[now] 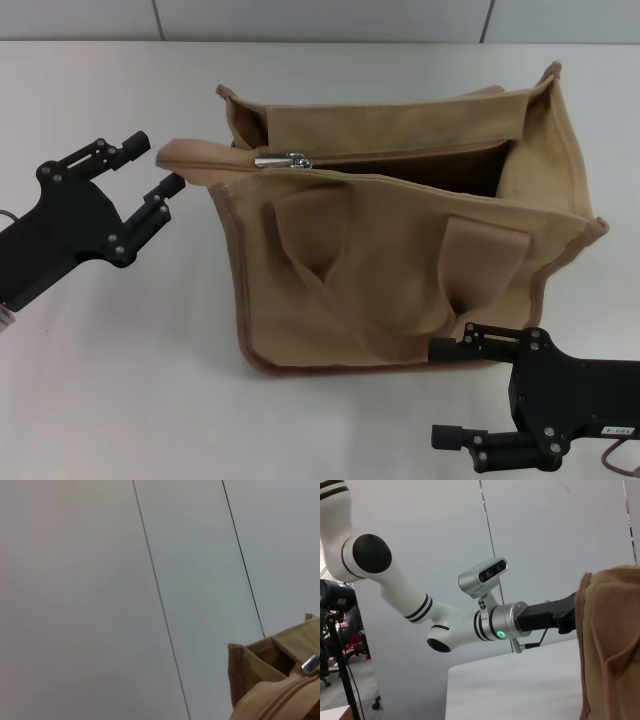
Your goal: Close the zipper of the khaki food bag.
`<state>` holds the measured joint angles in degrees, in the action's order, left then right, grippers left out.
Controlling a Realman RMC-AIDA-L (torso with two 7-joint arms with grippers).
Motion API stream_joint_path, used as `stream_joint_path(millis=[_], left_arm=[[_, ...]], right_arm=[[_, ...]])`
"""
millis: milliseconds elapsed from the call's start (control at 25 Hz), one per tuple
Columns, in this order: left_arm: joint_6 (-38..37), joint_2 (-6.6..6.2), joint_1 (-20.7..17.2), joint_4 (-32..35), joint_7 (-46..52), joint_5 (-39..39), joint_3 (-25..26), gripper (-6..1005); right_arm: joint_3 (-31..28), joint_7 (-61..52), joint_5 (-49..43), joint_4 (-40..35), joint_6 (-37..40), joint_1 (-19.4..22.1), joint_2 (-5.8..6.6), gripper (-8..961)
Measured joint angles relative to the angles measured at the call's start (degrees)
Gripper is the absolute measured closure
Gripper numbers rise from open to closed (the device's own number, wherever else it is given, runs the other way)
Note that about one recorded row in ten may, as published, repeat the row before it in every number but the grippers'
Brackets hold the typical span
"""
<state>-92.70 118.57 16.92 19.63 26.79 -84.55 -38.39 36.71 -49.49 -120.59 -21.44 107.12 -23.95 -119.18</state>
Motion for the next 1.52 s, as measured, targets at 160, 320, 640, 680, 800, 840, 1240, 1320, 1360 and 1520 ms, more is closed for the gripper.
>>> stream_joint_path(millis=[160, 320, 640, 680, 800, 840, 1240, 1320, 1360, 1520], left_arm=[[-0.10, 0.00, 0.08, -0.09, -1.58, 0.00, -0.03, 424], [-0.69, 0.06, 0.46, -0.29, -2.90, 0.00, -0.48, 592], [-2.67, 0.09, 0.49, -0.25, -3.39, 0.41, -0.28, 905], [-3.25, 0.09, 0.55, -0.20, -3.41, 0.42, -0.10, 943], [-4.53, 0.09, 0.92, 0.07, -3.52, 0.46, 0.05, 992], [-4.53, 0.09, 0.92, 0.07, -3.52, 0.46, 0.05, 992], [-5.97, 0.02, 3.16, 0.24, -3.95, 0.63, 0.07, 992], [-5.82, 0.00, 3.21, 0.24, -3.93, 0.63, 0.14, 992], [-5.69, 0.00, 3.24, 0.24, -3.89, 0.63, 0.43, 992], [-5.63, -0.01, 3.24, 0.24, -3.68, 0.63, 0.81, 992]], right_arm=[[-0.07, 0.00, 0.00, 0.00, -0.03, 0.04, 0.00, 169], [-0.17, 0.01, 0.00, 0.00, -0.04, 0.04, 0.00, 169], [-0.41, 0.00, 0.00, 0.00, -0.02, 0.04, 0.00, 169], [-0.60, 0.01, 0.00, 0.00, -0.01, 0.04, 0.00, 169], [-0.96, 0.05, 0.01, 0.00, 0.07, -0.05, 0.00, 169], [-0.96, 0.05, 0.01, 0.00, 0.07, -0.05, 0.00, 169], [-0.94, 0.07, 0.21, 0.45, 0.69, -0.34, 0.00, 169], [-0.94, 0.09, 0.42, 0.49, 1.13, -0.33, 0.00, 169], [-0.93, 0.11, 1.37, 0.50, 2.95, -0.24, 0.03, 169], [-0.93, -0.18, 4.27, 0.52, 8.09, 0.05, 0.47, 169]])
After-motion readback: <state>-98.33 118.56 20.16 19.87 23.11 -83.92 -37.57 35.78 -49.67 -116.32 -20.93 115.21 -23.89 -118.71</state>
